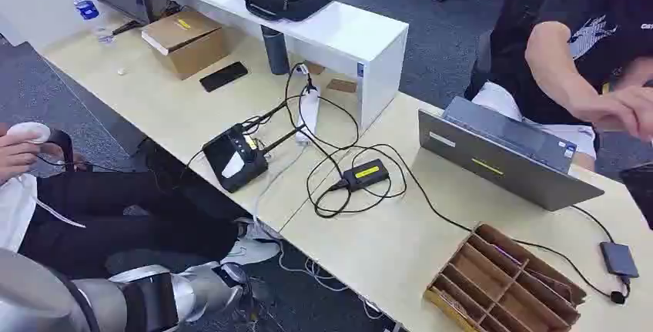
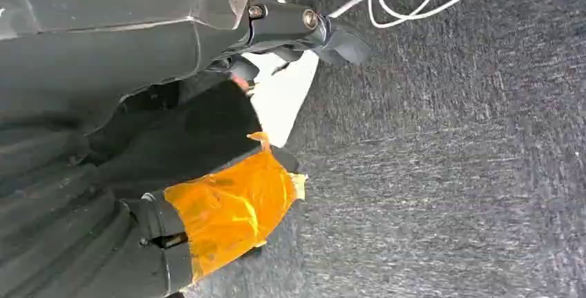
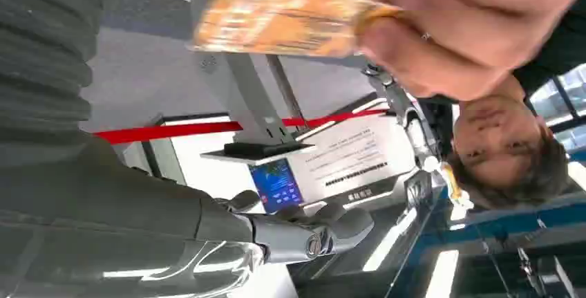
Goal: Pass the card to the sensor for recognition and then transmit it.
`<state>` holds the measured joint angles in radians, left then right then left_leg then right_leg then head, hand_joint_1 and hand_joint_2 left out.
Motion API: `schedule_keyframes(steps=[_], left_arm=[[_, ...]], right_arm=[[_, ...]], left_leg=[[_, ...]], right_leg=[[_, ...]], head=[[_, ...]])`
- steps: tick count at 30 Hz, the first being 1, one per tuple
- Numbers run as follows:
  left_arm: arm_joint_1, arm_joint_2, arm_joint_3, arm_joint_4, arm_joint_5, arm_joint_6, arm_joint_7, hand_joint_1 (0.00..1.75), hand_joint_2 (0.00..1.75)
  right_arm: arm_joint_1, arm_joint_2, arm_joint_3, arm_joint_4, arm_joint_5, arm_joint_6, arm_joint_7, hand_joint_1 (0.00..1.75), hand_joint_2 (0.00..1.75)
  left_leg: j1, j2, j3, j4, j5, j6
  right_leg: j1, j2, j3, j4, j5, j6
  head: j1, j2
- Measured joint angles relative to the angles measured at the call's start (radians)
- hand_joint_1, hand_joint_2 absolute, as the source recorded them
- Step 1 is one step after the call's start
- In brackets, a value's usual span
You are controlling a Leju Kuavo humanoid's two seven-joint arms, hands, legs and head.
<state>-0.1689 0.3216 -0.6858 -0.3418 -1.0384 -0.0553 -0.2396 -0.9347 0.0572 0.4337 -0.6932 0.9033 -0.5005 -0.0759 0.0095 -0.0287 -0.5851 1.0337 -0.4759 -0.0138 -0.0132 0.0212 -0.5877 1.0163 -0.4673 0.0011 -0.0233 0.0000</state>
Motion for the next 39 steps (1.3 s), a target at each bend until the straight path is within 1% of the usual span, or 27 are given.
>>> schedule_keyframes(steps=[1, 2, 3, 6, 7, 8, 9, 10, 12, 14, 18, 24, 29, 32, 35, 37, 39], left_arm=[[-0.001, -0.001, -0.004, 0.000, 0.000, 0.000, 0.000, 0.00, 1.75], [-0.002, -0.001, -0.007, 0.000, -0.001, 0.000, 0.000, 0.00, 1.75], [-0.003, -0.002, -0.009, -0.001, -0.001, 0.000, 0.000, 0.00, 1.75], [-0.005, -0.002, -0.023, -0.001, -0.001, -0.001, 0.004, 0.00, 1.75], [-0.005, -0.002, -0.026, -0.001, -0.002, -0.003, 0.004, 0.00, 1.75], [-0.006, -0.002, -0.027, -0.001, -0.002, -0.003, 0.004, 0.00, 1.75], [-0.007, -0.002, -0.028, -0.001, -0.002, -0.003, 0.004, 0.00, 1.75], [-0.008, -0.002, -0.031, -0.002, -0.002, -0.003, 0.004, 0.00, 1.75], [-0.008, -0.002, -0.032, -0.003, 0.001, -0.005, 0.004, 0.00, 1.75], [-0.008, -0.002, -0.034, -0.003, 0.008, -0.005, 0.004, 0.00, 1.75], [-0.008, -0.002, -0.048, -0.004, 0.016, -0.003, 0.004, 0.00, 1.75], [-0.001, 0.000, -0.055, -0.006, 0.054, 0.009, 0.005, 0.00, 1.75], [0.026, 0.006, -0.055, -0.006, 0.100, 0.030, 0.007, 0.00, 1.75], [0.041, 0.012, -0.055, -0.006, 0.127, 0.039, 0.007, 0.00, 1.75], [0.067, 0.021, -0.055, -0.006, 0.177, 0.064, 0.008, 0.00, 1.75], [0.084, 0.029, -0.055, -0.006, 0.208, 0.079, 0.017, 0.00, 1.75], [0.101, 0.035, -0.055, -0.006, 0.233, 0.094, 0.017, 0.00, 1.75]], right_arm=[[-0.004, 0.005, 0.002, 0.014, 0.002, -0.002, 0.000, 0.45, 1.75], [-0.007, 0.008, 0.003, 0.028, 0.005, -0.003, -0.001, 1.45, 1.75], [-0.009, 0.012, 0.005, 0.039, 0.007, -0.004, -0.003, 1.57, 1.75], [-0.013, 0.022, 0.006, 0.060, 0.011, -0.009, -0.016, 1.57, 1.75], [-0.013, 0.026, 0.006, 0.063, 0.011, -0.011, -0.021, 1.61, 1.75], [-0.013, 0.031, 0.007, 0.067, 0.011, -0.011, -0.021, 1.59, 1.75], [-0.013, 0.033, 0.008, 0.070, 0.012, -0.011, -0.021, 1.69, 1.75], [-0.013, 0.037, 0.009, 0.072, 0.012, -0.011, -0.022, 1.69, 1.75], [-0.012, 0.041, 0.012, 0.073, 0.011, -0.011, -0.035, 1.75, 1.75], [-0.007, 0.046, 0.017, 0.068, 0.005, -0.015, -0.051, 1.75, 1.75], [0.021, 0.053, 0.025, 0.017, -0.021, -0.037, -0.088, 1.75, 1.75], [0.120, 0.053, 0.034, -0.145, -0.133, -0.037, -0.158, 1.75, 1.75], [0.231, 0.021, 0.035, -0.308, -0.236, -0.026, -0.216, 1.75, 1.75], [0.284, 0.006, 0.027, -0.373, -0.303, -0.013, -0.238, 1.75, 1.75], [0.378, -0.022, -0.005, -0.518, -0.408, 0.022, -0.269, 1.75, 1.75], [0.429, -0.039, -0.022, -0.583, -0.436, 0.058, -0.272, 1.75, 1.75], [0.479, -0.064, -0.029, -0.641, -0.436, 0.091, -0.273, 1.75, 1.75]], left_leg=[[0.000, 0.000, 0.000, 0.000, 0.000, 0.000], [0.000, 0.000, 0.000, 0.000, 0.000, 0.000], [0.000, 0.000, 0.000, 0.000, 0.000, 0.000], [0.000, 0.000, 0.000, 0.000, 0.000, 0.000], [0.000, 0.000, 0.000, 0.000, 0.000, 0.000], [0.000, 0.000, 0.000, 0.000, 0.000, 0.000], [0.000, 0.000, 0.000, 0.000, 0.000, 0.000], [0.000, 0.000, 0.000, 0.000, 0.000, 0.000], [0.000, 0.000, 0.000, 0.000, 0.000, 0.000], [0.000, 0.001, 0.000, 0.000, 0.000, 0.000], [0.000, 0.000, -0.001, 0.000, 0.000, 0.000], [0.000, 0.001, -0.001, 0.000, 0.000, 0.000], [0.000, 0.000, -0.001, 0.000, 0.000, 0.000], [0.000, 0.001, -0.002, 0.000, -0.001, 0.000], [0.001, 0.000, -0.003, 0.000, -0.001, -0.001], [0.001, 0.002, -0.003, 0.000, -0.001, -0.001], [0.001, 0.001, -0.004, 0.000, -0.001, 0.000]], right_leg=[[0.000, 0.000, 0.000, 0.000, 0.000, 0.000], [0.000, 0.000, 0.000, 0.000, 0.000, 0.000], [0.000, 0.000, 0.000, 0.000, 0.000, 0.000], [0.000, 0.000, -0.001, 0.000, 0.000, 0.000], [0.000, 0.000, -0.001, 0.000, 0.000, 0.000], [0.000, 0.000, -0.001, 0.000, 0.000, 0.000], [0.000, 0.000, -0.001, 0.000, 0.000, 0.000], [0.000, 0.000, -0.001, 0.000, 0.000, 0.000], [0.000, 0.000, -0.001, 0.000, 0.000, 0.000], [0.000, 0.000, -0.001, 0.000, 0.000, 0.000], [0.000, 0.000, -0.001, 0.000, 0.000, 0.000], [0.000, 0.000, -0.002, 0.000, 0.000, 0.000], [0.001, 0.000, -0.002, -0.001, 0.000, 0.000], [0.001, 0.001, -0.003, -0.001, 0.000, 0.000], [0.001, 0.001, -0.003, -0.001, -0.001, 0.000], [0.001, 0.002, -0.004, -0.001, -0.001, 0.000], [0.001, 0.001, -0.004, -0.001, -0.001, -0.001]], head=[[0.000, 0.000], [0.000, 0.000], [0.000, 0.000], [0.000, 0.000], [0.000, 0.000], [0.000, 0.000], [0.000, 0.000], [0.000, 0.000], [0.000, 0.000], [0.000, 0.000], [0.000, 0.000], [0.000, 0.000], [0.000, 0.000], [0.000, 0.000], [0.000, 0.000], [0.000, 0.000], [0.000, 0.000]])
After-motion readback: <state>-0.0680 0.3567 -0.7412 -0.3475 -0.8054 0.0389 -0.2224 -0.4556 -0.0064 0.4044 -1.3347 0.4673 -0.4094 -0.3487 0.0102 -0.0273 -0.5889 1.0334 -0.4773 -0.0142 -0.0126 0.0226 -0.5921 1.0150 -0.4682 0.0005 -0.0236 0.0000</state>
